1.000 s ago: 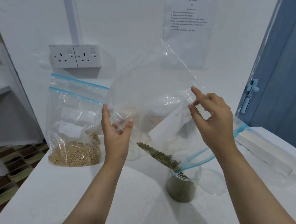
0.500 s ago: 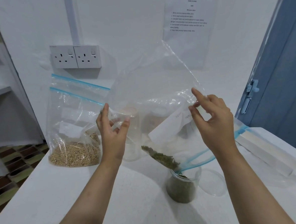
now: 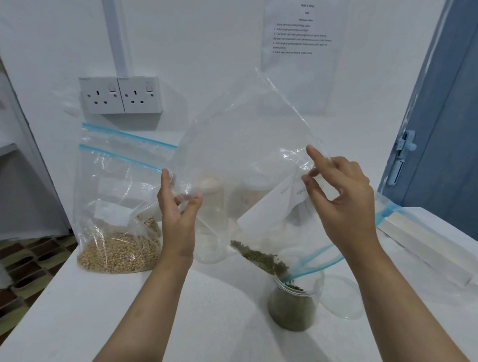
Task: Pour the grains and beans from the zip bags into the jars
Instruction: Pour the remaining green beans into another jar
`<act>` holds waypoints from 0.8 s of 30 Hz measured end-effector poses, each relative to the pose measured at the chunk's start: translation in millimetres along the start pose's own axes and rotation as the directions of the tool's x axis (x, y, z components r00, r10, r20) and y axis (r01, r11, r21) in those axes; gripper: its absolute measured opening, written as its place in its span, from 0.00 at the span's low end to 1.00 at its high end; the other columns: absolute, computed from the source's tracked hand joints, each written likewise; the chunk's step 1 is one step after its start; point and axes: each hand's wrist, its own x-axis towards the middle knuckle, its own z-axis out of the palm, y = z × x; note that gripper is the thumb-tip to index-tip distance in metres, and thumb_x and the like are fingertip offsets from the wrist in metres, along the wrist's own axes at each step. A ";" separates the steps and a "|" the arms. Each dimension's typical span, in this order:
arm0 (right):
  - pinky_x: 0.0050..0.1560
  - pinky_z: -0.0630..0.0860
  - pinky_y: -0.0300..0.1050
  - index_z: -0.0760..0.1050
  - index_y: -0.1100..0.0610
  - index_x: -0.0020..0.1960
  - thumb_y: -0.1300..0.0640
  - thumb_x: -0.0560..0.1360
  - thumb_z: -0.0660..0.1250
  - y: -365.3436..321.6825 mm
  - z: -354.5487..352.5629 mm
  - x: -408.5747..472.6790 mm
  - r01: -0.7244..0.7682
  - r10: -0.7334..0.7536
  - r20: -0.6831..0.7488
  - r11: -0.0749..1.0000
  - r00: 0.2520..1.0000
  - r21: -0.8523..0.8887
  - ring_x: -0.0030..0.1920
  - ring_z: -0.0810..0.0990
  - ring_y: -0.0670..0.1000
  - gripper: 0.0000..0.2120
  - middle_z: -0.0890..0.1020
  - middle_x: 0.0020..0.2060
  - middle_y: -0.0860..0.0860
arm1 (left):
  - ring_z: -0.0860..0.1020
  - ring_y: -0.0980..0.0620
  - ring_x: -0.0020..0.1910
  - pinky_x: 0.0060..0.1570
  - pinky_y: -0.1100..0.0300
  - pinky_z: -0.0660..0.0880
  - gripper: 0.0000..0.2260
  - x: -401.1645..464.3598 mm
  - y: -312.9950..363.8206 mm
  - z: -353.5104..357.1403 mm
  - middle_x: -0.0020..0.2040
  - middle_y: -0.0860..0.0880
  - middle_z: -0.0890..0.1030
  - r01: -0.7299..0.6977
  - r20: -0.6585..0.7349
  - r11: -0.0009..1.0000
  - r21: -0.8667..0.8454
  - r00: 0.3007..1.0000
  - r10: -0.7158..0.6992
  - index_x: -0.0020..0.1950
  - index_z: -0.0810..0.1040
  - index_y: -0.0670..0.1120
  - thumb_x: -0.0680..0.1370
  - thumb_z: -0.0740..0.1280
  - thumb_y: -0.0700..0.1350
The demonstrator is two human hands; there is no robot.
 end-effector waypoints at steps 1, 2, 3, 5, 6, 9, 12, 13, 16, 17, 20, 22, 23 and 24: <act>0.50 0.73 0.60 0.72 0.48 0.70 0.58 0.78 0.66 0.0 -0.8 0.0 -0.003 0.003 -0.004 1.000 1.000 0.002 0.49 0.71 0.46 0.21 0.81 0.47 0.51 | 0.72 0.55 0.61 0.66 0.58 0.68 0.34 0.4 0.3 0.2 0.75 0.59 0.62 -0.010 0.004 1.000 0.007 1.000 0.010 0.75 0.55 0.65 0.73 0.67 0.51; 0.50 0.73 0.60 0.72 0.48 0.70 0.58 0.78 0.66 0.0 -1.1 -0.2 -0.004 0.004 -0.004 1.000 1.000 0.006 0.49 0.71 0.45 0.21 0.81 0.47 0.51 | 0.71 0.53 0.62 0.67 0.58 0.68 0.33 0.9 0.1 0.4 0.75 0.60 0.62 -0.017 0.008 1.000 0.008 1.000 0.017 0.74 0.55 0.66 0.73 0.67 0.51; 0.50 0.73 0.60 0.72 0.48 0.70 0.58 0.78 0.66 -0.4 -1.6 -0.5 -0.003 0.003 -0.003 1.000 1.000 0.008 0.49 0.71 0.45 0.21 0.81 0.47 0.51 | 0.70 0.49 0.65 0.68 0.58 0.67 0.33 0.8 -0.2 0.7 0.75 0.60 0.61 -0.021 0.012 1.000 0.005 1.000 0.021 0.73 0.56 0.67 0.73 0.67 0.51; 0.50 0.72 0.59 0.72 0.49 0.70 0.58 0.78 0.66 -0.3 -1.7 -0.9 0.001 -0.001 -0.005 1.000 1.000 0.003 0.49 0.70 0.45 0.21 0.81 0.47 0.52 | 0.66 0.44 0.72 0.67 0.60 0.66 0.32 1.3 -1.1 1.4 0.75 0.60 0.60 -0.020 0.017 1.000 -0.018 1.000 0.021 0.72 0.56 0.69 0.73 0.67 0.50; 0.50 0.72 0.58 0.73 0.51 0.70 0.58 0.78 0.66 0.1 -1.8 -0.8 0.002 -0.002 -0.006 1.000 1.000 0.000 0.49 0.71 0.45 0.20 0.81 0.47 0.52 | 0.63 0.43 0.74 0.66 0.62 0.65 0.33 1.3 -1.1 1.8 0.76 0.60 0.60 -0.017 0.021 0.999 -0.039 1.000 0.018 0.72 0.56 0.69 0.73 0.67 0.50; 0.50 0.72 0.58 0.75 0.53 0.69 0.58 0.78 0.66 0.9 -2.3 -1.3 0.006 -0.006 -0.009 1.000 1.000 -0.009 0.49 0.71 0.46 0.20 0.82 0.47 0.52 | 0.63 0.46 0.74 0.64 0.65 0.64 0.35 1.0 -0.6 2.6 0.77 0.59 0.60 0.004 0.034 0.997 -0.083 0.999 -0.001 0.74 0.55 0.68 0.73 0.67 0.49; 0.49 0.72 0.57 0.73 0.51 0.70 0.59 0.78 0.67 2.1 -2.5 -1.8 0.013 -0.013 -0.025 1.000 1.000 -0.007 0.49 0.71 0.46 0.20 0.82 0.47 0.53 | 0.70 0.53 0.65 0.62 0.64 0.65 0.35 0.1 0.2 4.9 0.75 0.61 0.61 -0.003 0.033 0.998 -0.069 0.999 0.006 0.74 0.56 0.68 0.73 0.66 0.49; 0.49 0.72 0.58 0.73 0.51 0.70 0.59 0.78 0.67 2.4 -2.8 -1.7 0.016 -0.016 -0.030 1.000 0.999 -0.005 0.49 0.71 0.47 0.21 0.81 0.47 0.53 | 0.71 0.55 0.63 0.62 0.64 0.65 0.35 -0.2 0.8 5.7 0.75 0.62 0.62 -0.005 0.030 0.998 -0.063 1.000 0.007 0.75 0.56 0.68 0.73 0.66 0.49; 0.49 0.72 0.57 0.73 0.51 0.69 0.61 0.77 0.67 3.1 -3.4 -0.9 0.033 -0.033 -0.047 0.999 0.998 -0.006 0.48 0.72 0.47 0.21 0.81 0.46 0.52 | 0.72 0.57 0.64 0.59 0.65 0.67 0.35 0.2 3.8 6.9 0.74 0.63 0.63 -0.012 0.019 0.999 -0.046 1.000 0.013 0.76 0.55 0.65 0.73 0.66 0.49; 0.49 0.72 0.57 0.73 0.51 0.69 0.61 0.77 0.67 2.9 -3.6 -0.2 0.032 -0.032 -0.048 0.999 0.998 -0.001 0.48 0.72 0.46 0.21 0.81 0.46 0.52 | 0.72 0.56 0.65 0.59 0.65 0.67 0.35 0.3 5.1 6.9 0.74 0.62 0.63 -0.020 0.016 0.999 -0.041 1.000 0.020 0.76 0.55 0.65 0.73 0.66 0.49; 0.49 0.72 0.58 0.73 0.51 0.69 0.60 0.77 0.67 2.9 -3.6 1.3 0.022 -0.023 -0.038 1.000 0.999 -0.005 0.48 0.71 0.46 0.21 0.81 0.46 0.51 | 0.72 0.56 0.65 0.60 0.64 0.68 0.34 0.6 6.6 6.2 0.75 0.61 0.63 -0.028 0.015 0.999 -0.033 0.999 0.029 0.75 0.56 0.66 0.73 0.66 0.49; 0.49 0.73 0.59 0.72 0.50 0.70 0.59 0.78 0.67 3.1 -4.0 1.5 0.013 -0.013 -0.041 1.000 0.999 -0.001 0.49 0.71 0.46 0.21 0.81 0.47 0.52 | 0.73 0.56 0.65 0.59 0.65 0.68 0.34 -0.3 8.1 6.0 0.75 0.61 0.63 -0.033 0.015 0.999 -0.023 0.999 0.033 0.75 0.56 0.66 0.73 0.66 0.48; 0.49 0.73 0.60 0.72 0.49 0.70 0.60 0.78 0.67 2.9 -4.2 1.4 0.011 -0.011 -0.046 1.000 0.999 0.004 0.49 0.71 0.46 0.21 0.81 0.47 0.52 | 0.73 0.56 0.65 0.59 0.65 0.68 0.34 -0.6 9.1 6.2 0.75 0.61 0.63 -0.036 0.014 0.999 -0.024 0.999 0.036 0.75 0.56 0.66 0.73 0.66 0.48; 0.50 0.73 0.60 0.72 0.49 0.70 0.60 0.78 0.67 2.8 -3.9 1.0 0.011 -0.011 -0.054 1.000 0.998 0.005 0.49 0.71 0.45 0.21 0.81 0.47 0.52 | 0.73 0.56 0.64 0.59 0.64 0.69 0.34 -0.7 10.2 6.4 0.75 0.60 0.63 -0.039 0.014 0.999 -0.024 0.999 0.040 0.75 0.56 0.66 0.73 0.66 0.48</act>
